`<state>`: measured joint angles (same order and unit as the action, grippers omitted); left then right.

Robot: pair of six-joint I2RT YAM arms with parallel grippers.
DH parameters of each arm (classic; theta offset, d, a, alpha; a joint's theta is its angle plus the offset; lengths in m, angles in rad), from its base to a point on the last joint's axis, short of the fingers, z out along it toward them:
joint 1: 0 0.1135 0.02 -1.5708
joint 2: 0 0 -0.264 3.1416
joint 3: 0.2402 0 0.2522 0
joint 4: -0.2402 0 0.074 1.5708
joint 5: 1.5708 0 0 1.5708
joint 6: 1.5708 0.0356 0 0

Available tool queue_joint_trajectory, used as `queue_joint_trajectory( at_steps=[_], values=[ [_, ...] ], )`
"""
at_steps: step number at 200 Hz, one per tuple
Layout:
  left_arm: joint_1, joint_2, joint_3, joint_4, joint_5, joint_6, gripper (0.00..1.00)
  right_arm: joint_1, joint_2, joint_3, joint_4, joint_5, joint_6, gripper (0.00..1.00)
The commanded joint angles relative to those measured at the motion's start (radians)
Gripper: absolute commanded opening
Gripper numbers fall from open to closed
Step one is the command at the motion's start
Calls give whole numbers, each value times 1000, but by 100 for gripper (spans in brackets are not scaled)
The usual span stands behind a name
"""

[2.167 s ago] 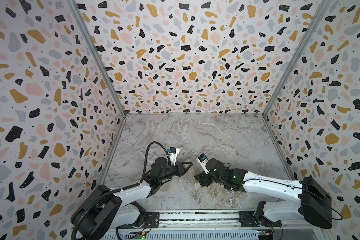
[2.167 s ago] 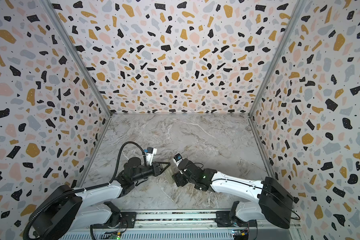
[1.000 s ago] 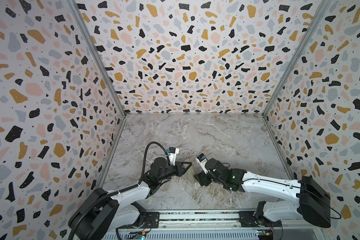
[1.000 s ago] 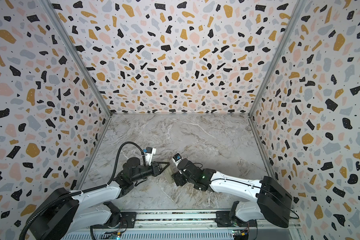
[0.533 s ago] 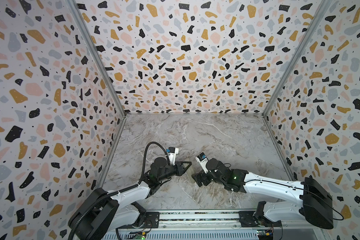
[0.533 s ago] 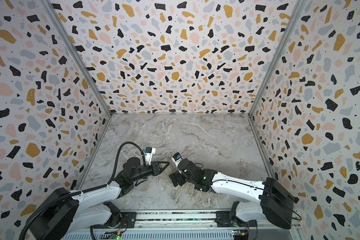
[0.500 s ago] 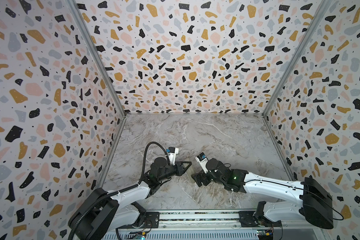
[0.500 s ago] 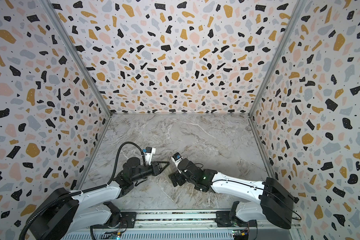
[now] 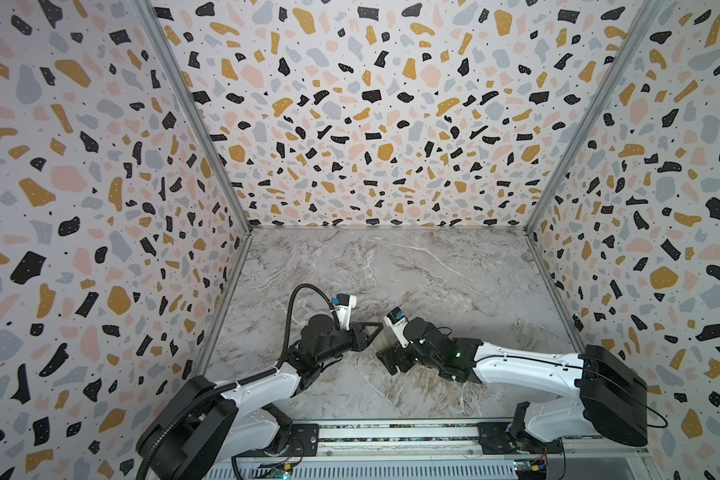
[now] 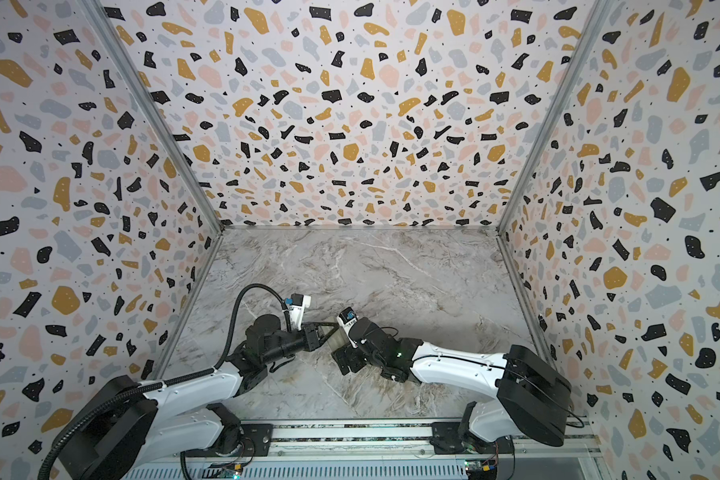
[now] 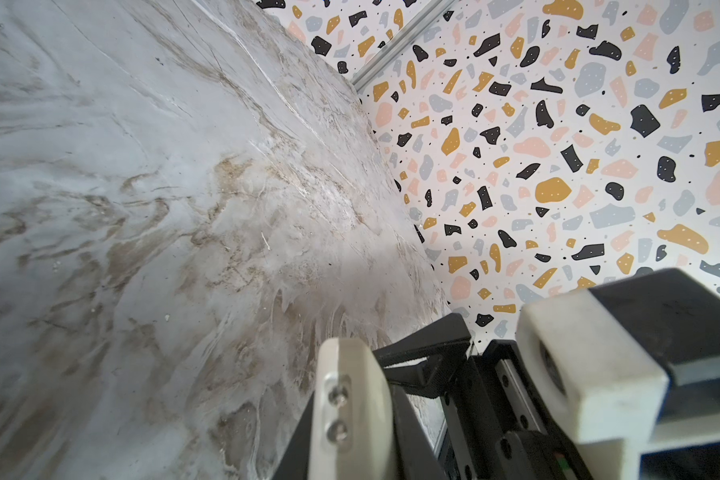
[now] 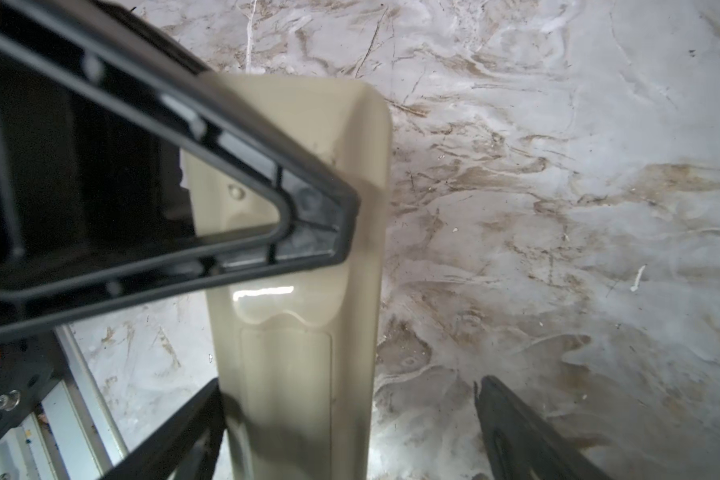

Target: Load the batteries into the remote control

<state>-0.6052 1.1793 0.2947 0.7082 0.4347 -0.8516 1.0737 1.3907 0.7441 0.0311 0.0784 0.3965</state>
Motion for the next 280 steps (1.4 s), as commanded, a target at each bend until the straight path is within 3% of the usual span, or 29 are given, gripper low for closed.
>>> queue_joint_trajectory(
  at_steps=[1, 82, 147, 233, 261, 280],
  values=[
    [-1, -13, 33, 58, -6, -6, 0, 5, 6, 46, 19, -5, 8, 94],
    [5, -12, 35, 72, -2, -21, 0, 5, 28, 43, 32, -12, 9, 77],
    [7, -9, 35, 93, 8, -26, 0, 5, 27, 33, 48, -18, 13, 49],
    [7, -17, 53, 56, 33, 8, 0, 2, -6, 14, 64, 6, 12, 21],
    [7, -47, 66, 4, 32, 47, 28, -9, -32, 0, 63, 13, 11, 13],
    [7, -55, 67, -3, 40, 57, 38, -16, -46, -9, 62, 14, 8, 11]
  ],
)
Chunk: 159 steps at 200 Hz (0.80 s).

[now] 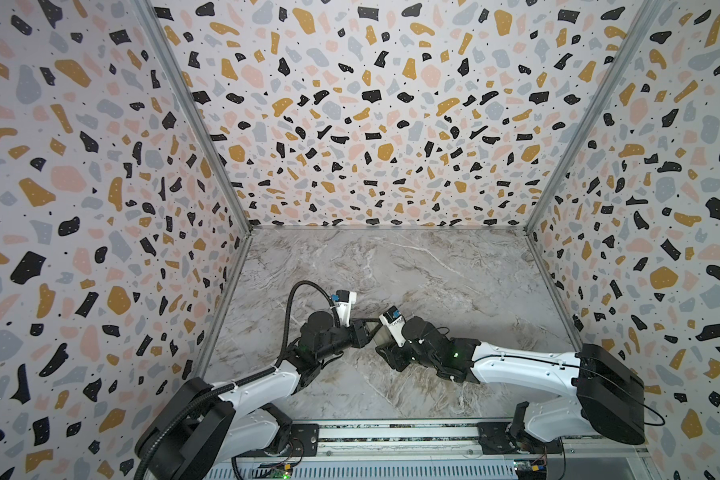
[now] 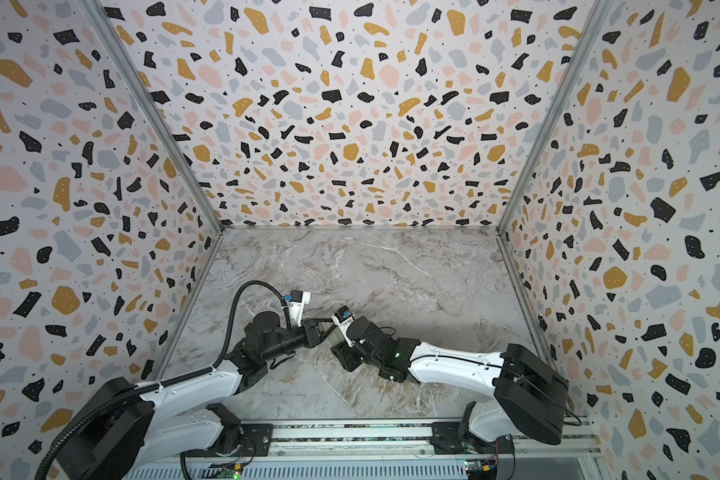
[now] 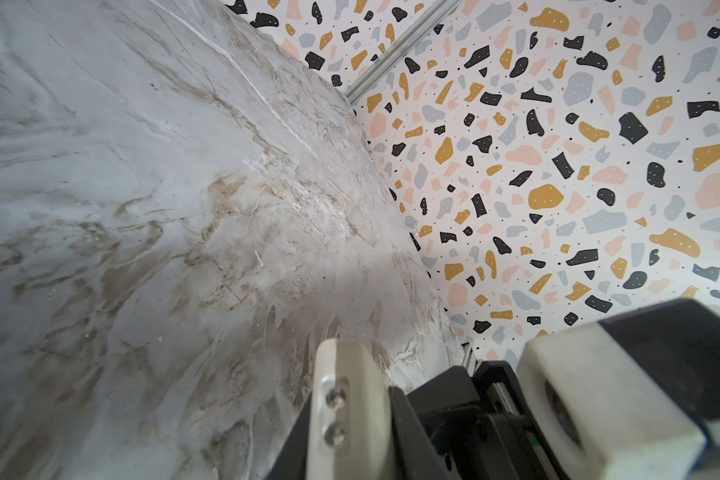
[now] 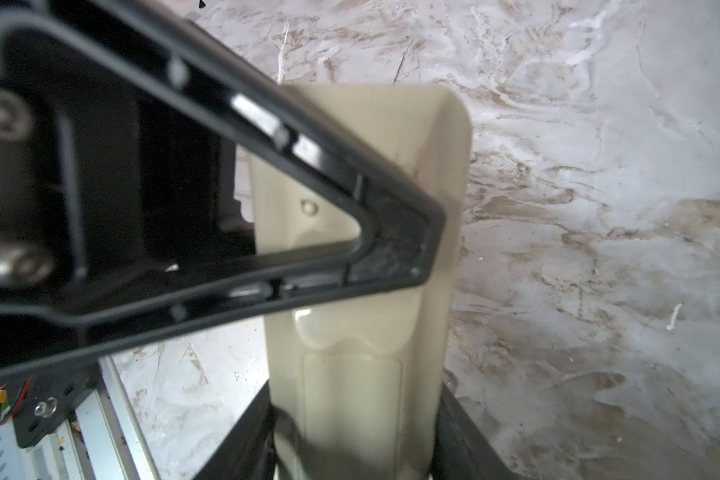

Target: Load the batteries into the remote control

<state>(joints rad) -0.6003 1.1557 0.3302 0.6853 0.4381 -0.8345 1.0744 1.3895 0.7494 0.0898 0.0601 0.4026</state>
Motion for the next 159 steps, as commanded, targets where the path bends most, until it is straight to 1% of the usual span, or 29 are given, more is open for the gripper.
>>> queue_joint_trajectory(
  at_steps=[1, 17, 42, 72, 93, 122, 139, 159],
  values=[
    [2, -31, 31, 20, 38, 41, 38, -17, -45, -14, 4, 32, 1, 11],
    [2, -36, 30, 21, 44, 45, 42, -23, -56, -20, -2, 33, -3, 9],
    [0, -49, 28, 41, 71, 51, 52, -32, -90, -41, -7, 31, -9, 7],
    [-13, -80, 41, 33, 115, 105, 62, -47, -163, -67, -9, 13, -25, 6],
    [-36, -127, 56, 4, 123, 151, 69, -73, -223, -76, -9, -58, -37, 6],
    [-58, -197, 29, 108, 144, 112, 80, -103, -312, -91, 24, -190, -66, 6],
    [-73, -231, 30, 115, 143, 116, 84, -112, -355, -104, 57, -260, -81, 6],
    [-89, -261, 33, 125, 143, 116, 87, -116, -381, -110, 76, -306, -98, 6]
  ],
)
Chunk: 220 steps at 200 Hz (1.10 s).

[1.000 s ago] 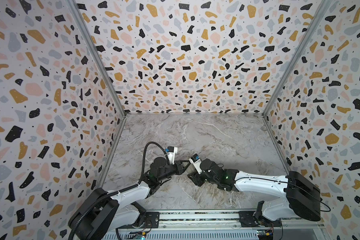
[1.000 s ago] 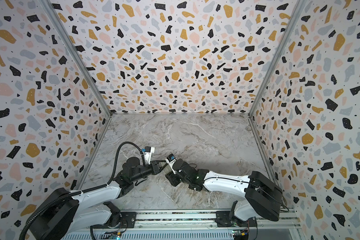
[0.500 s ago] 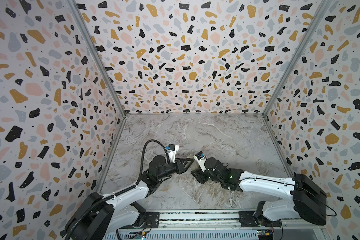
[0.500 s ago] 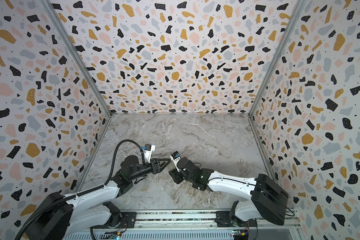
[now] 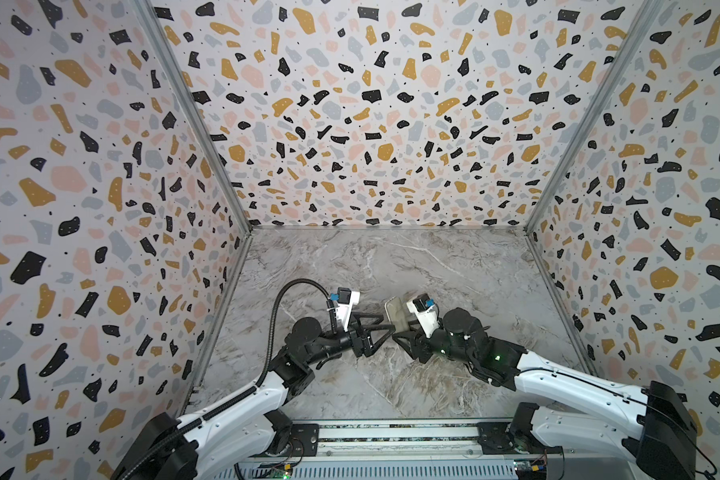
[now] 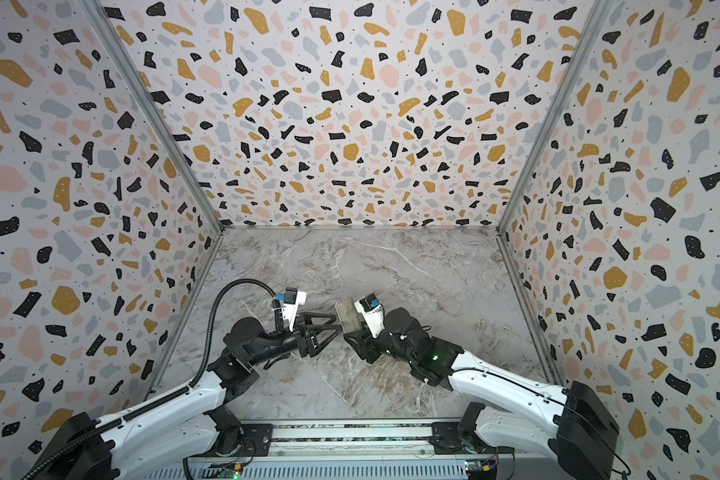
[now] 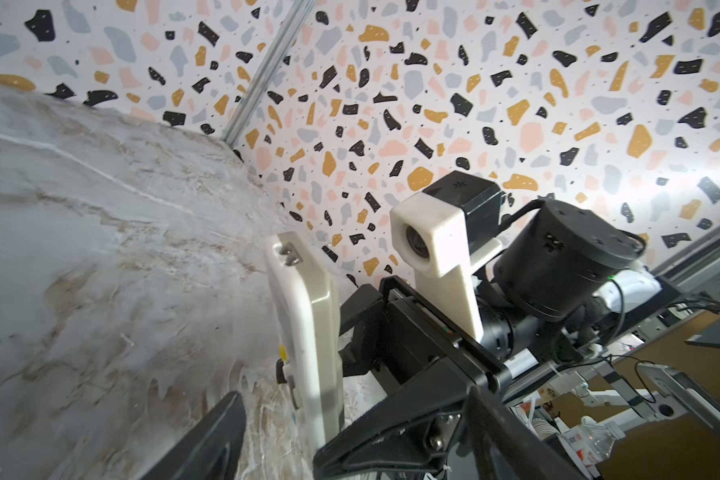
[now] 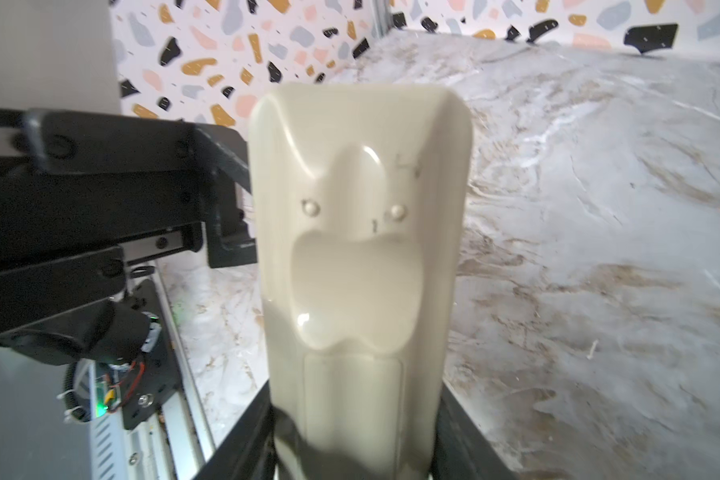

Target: Load the batteries into the remote control

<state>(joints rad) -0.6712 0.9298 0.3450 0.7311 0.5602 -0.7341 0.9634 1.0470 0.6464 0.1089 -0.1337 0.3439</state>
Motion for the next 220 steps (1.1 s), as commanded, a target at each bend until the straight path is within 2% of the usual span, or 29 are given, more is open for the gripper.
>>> queue_joint_trajectory(
  at_steps=[1, 52, 115, 138, 168, 220],
  values=[
    [-19, -36, 18, 81, 21, 16, 87, -5, -39, -7, 58, -114, -39, 6],
    [-51, -54, 42, 98, 50, 12, 91, -5, -80, -55, 169, -241, -31, 6],
    [-96, -44, 63, 140, 73, 11, 93, -14, -142, -66, 186, -317, -49, 7],
    [-118, -39, 72, 161, 91, 19, 93, -15, -138, -59, 206, -392, -49, 8],
    [-141, -50, 65, 235, 126, 3, 88, -16, -124, -37, 199, -467, -59, 8],
    [-156, -53, 69, 225, 135, 8, 84, -22, -125, -18, 190, -536, -73, 8]
  ],
)
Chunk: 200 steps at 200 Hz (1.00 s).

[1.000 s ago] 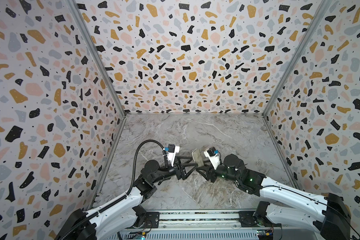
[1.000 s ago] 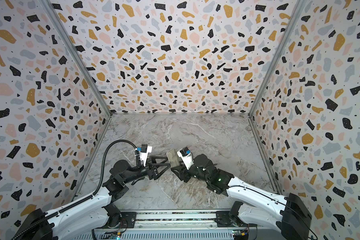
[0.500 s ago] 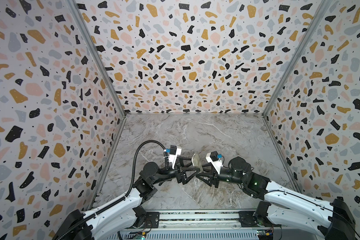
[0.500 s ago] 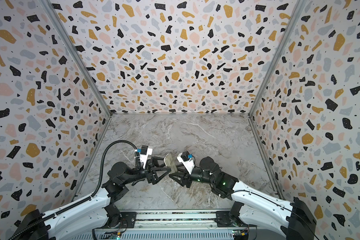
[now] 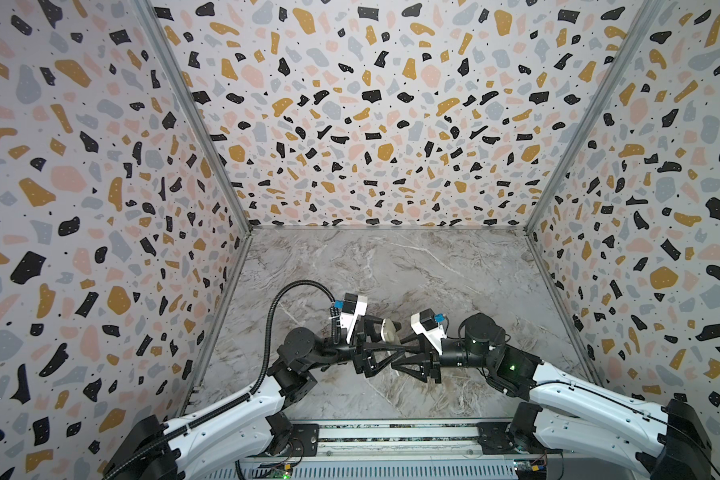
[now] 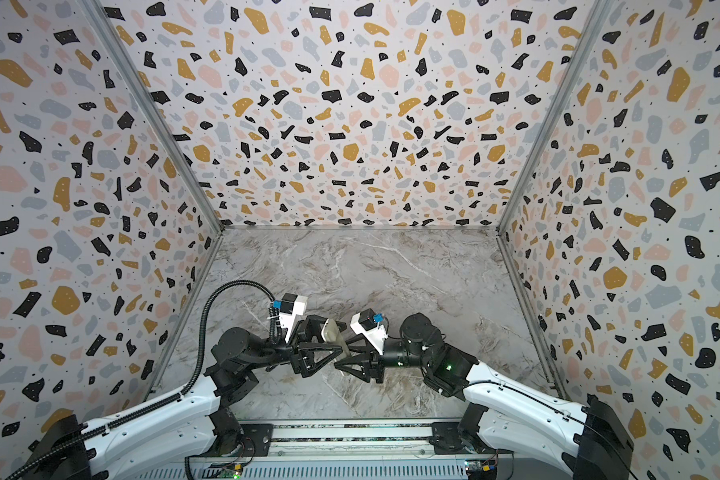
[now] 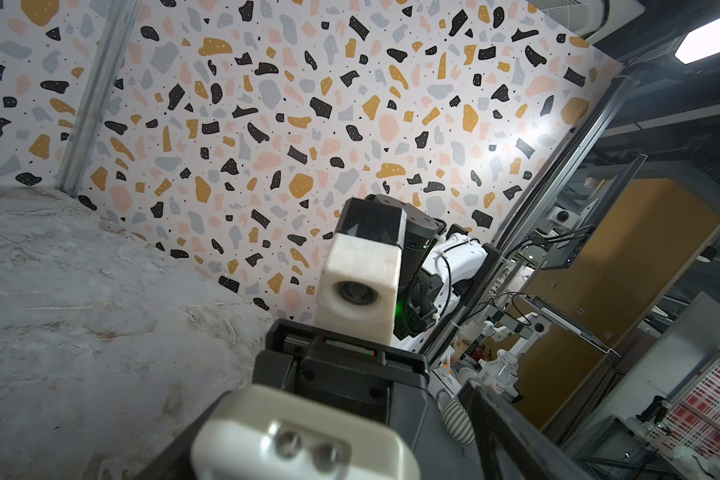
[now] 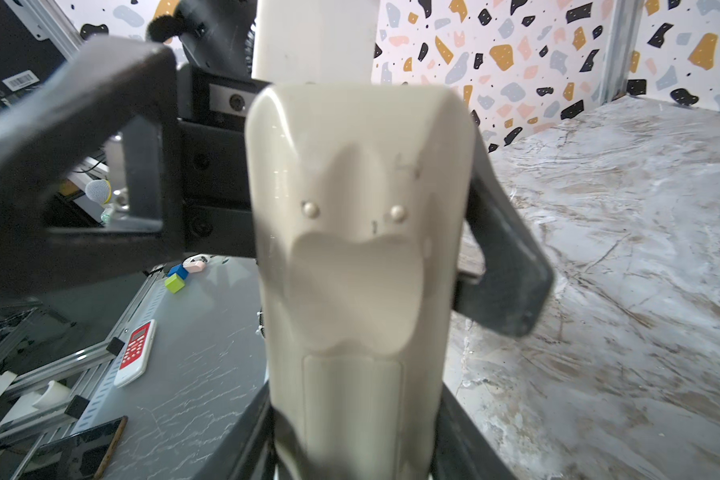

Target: Load the batteries into the remote control

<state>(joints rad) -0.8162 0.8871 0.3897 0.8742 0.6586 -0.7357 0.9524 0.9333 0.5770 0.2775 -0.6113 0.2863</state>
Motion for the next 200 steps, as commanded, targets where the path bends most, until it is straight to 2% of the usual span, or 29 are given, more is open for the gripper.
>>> queue_joint_trajectory(
  at_steps=[1, 36, 66, 124, 200],
  values=[
    [-12, -10, 25, 82, 37, 10, 84, -11, -10, 52, 21, -59, -16, 8],
    [-18, -5, 30, 78, 39, 16, 78, -25, -26, 50, 26, -83, -12, 7],
    [-22, -3, 31, 77, 38, 19, 74, -43, -44, 17, 123, -114, 33, 7],
    [-31, 3, 39, 48, 42, 38, 67, -57, -32, 14, 137, -155, 46, 5],
    [-38, 12, 50, 48, 52, 40, 50, -71, -11, 17, 160, -219, 48, 3]
  ],
)
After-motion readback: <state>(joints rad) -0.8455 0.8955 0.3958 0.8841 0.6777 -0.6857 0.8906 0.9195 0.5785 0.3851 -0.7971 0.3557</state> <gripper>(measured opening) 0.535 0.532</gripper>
